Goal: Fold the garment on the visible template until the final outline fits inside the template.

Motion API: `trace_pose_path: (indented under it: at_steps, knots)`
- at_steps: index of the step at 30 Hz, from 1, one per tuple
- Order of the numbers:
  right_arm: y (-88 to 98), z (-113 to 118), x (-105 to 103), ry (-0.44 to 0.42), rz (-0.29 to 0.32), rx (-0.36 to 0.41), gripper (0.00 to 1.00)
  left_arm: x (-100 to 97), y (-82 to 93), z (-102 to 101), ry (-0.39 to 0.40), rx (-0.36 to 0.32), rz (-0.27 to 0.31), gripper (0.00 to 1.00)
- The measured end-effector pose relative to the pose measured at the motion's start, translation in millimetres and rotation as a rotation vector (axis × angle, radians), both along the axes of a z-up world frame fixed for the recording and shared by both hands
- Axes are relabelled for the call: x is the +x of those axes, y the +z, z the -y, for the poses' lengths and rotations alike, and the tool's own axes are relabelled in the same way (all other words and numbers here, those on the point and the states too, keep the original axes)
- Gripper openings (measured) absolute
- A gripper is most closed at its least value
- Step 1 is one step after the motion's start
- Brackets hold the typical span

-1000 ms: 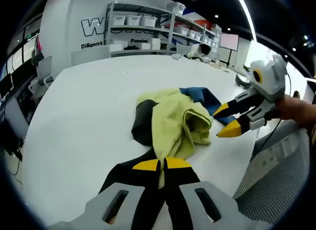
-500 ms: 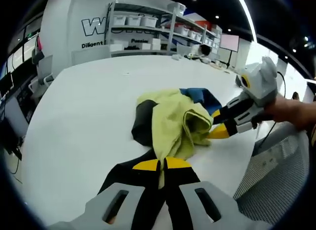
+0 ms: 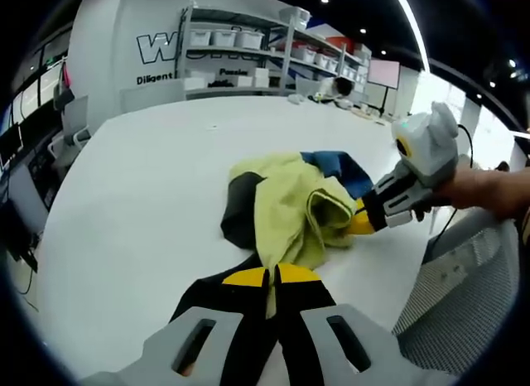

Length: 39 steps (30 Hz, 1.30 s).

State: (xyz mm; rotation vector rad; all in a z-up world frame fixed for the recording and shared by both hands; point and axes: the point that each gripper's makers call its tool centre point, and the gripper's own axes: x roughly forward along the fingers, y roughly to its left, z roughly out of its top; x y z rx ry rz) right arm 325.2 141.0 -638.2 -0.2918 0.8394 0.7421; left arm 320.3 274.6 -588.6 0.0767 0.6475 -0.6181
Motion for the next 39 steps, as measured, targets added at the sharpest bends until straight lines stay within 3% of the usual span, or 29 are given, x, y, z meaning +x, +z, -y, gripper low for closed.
trace_pose_path:
  at_steps: [13, 16, 20, 21, 31, 39]
  knots:
    - [16.4, 19, 0, -0.049, 0.008, 0.031, 0.0, -3.1, 3.3, 3, -0.015, -0.028, -0.031, 0.0]
    - [20.4, 22, -1, -0.045, 0.005, 0.029, 0.0, -2.8, 2.2, 1, -0.039, 0.022, -0.015, 0.0]
    - [22.2, 27, -4, -0.031, 0.007, 0.02, 0.0, -3.9, -1.8, 2, -0.047, 0.03, -0.039, 0.0]
    - [22.3, 28, -5, -0.029, 0.007, 0.017, 0.0, -4.8, -4.0, 1, -0.061, 0.062, -0.039, 0.0]
    - [26.5, 49, -9, -0.026, -0.007, -0.014, 0.0, -8.1, -8.0, 0, -0.089, 0.101, -0.063, 0.0]
    - [29.5, 59, -13, 0.073, 0.024, -0.073, 0.0, -10.9, -10.7, -6, -0.107, 0.144, -0.084, 0.0]
